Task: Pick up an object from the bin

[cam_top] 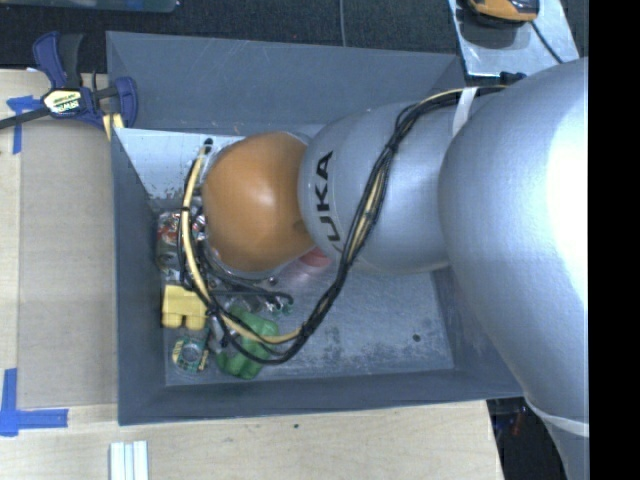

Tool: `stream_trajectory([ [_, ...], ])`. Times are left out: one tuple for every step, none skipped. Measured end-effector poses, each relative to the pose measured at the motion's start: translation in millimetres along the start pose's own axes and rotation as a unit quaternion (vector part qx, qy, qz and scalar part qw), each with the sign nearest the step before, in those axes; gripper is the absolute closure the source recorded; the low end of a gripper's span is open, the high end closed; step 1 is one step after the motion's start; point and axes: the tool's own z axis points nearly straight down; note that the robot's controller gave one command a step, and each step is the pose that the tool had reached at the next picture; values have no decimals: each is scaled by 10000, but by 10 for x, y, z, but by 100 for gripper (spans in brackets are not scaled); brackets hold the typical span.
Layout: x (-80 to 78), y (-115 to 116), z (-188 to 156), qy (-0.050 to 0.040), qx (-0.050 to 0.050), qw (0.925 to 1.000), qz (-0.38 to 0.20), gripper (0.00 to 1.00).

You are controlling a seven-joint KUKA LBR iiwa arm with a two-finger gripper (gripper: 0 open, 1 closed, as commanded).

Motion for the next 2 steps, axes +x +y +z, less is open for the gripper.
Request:
stream_trajectory([
  [-234,-220,223,-31,9,9981,615,0],
  [-716,-529,365,26,6,9993,385,100],
])
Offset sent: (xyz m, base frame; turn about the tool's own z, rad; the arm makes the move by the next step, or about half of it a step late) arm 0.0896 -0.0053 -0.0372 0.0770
